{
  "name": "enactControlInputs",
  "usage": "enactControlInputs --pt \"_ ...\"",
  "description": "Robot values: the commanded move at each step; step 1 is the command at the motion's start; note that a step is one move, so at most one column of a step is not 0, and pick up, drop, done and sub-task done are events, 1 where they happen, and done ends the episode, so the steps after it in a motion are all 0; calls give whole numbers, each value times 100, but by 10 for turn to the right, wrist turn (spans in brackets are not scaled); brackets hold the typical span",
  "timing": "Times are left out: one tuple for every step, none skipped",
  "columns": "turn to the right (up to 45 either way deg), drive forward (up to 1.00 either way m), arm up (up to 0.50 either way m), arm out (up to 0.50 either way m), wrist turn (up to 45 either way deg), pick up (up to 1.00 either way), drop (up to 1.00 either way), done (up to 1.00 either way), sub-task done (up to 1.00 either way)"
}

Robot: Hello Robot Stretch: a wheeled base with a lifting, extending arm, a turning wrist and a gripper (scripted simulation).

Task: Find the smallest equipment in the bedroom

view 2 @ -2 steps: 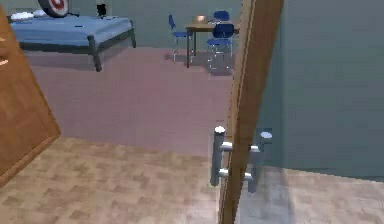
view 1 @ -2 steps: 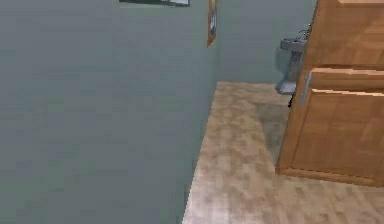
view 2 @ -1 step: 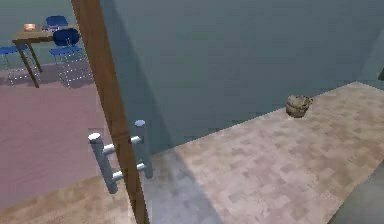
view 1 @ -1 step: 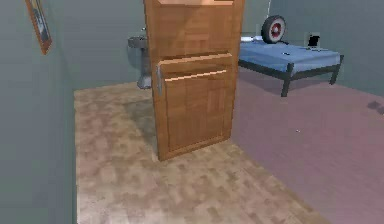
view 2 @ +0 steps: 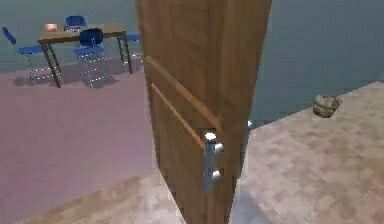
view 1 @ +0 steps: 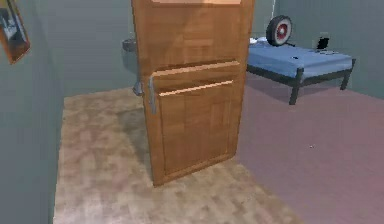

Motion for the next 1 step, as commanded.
enactControlInputs --pt "420 0 0 0 0 0 0 0 0"
